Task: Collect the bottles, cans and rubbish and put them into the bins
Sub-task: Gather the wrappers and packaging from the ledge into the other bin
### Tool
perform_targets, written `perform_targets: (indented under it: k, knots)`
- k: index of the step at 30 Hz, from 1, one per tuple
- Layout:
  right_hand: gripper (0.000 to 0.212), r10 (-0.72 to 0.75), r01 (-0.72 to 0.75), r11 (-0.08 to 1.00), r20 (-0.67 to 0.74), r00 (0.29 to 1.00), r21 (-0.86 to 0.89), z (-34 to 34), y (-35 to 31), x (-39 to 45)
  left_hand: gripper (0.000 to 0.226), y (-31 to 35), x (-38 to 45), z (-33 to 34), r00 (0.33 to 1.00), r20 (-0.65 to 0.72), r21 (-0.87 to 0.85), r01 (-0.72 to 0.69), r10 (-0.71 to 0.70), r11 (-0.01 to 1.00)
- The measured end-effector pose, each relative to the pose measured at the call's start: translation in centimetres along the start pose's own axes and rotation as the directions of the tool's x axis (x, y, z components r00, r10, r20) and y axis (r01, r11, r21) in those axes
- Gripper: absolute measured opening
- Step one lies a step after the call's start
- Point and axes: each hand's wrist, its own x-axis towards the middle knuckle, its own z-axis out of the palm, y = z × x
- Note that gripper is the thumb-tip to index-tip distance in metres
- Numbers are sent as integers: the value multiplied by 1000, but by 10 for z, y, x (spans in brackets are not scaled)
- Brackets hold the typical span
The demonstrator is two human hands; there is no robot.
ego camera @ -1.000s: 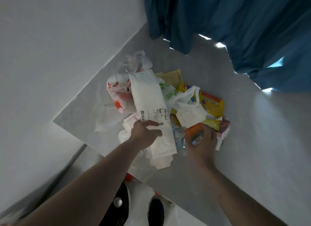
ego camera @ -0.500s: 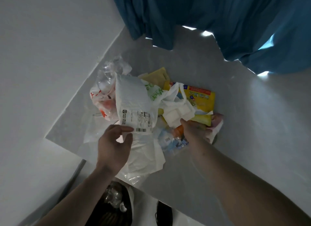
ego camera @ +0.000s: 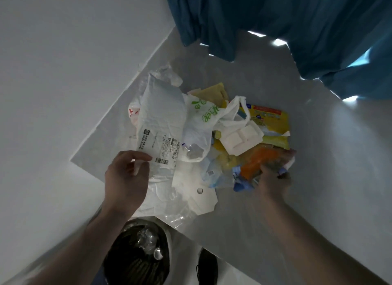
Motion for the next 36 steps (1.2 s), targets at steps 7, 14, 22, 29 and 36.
perform_targets:
  k: [7,14,22,29,36]
  knots:
    - [40,-286,291,956,112,952,-31,2,-41,-18,21,-1,-3,-39,992,-104,-65,70,-76,995]
    - [31,-35,395,813,641,767,-428,122,-42,-37,18,-12,-4,-62,980,-148,-130,116,-135,985]
    - [16,-41,278,909,597,801,-311,143,-27,-47,19,-26,-18,-77,972,-163,-140,149,-171,979]
    - [54,-306,558,817,715,629,-142,13,-54,-128,19,-36,-56,-106,955,-159,-217,212,-249,953]
    - [50,-10,463,813,787,617,-353,-76,25,-201,16,-96,-139,-152,939,-188,-138,267,-290,954]
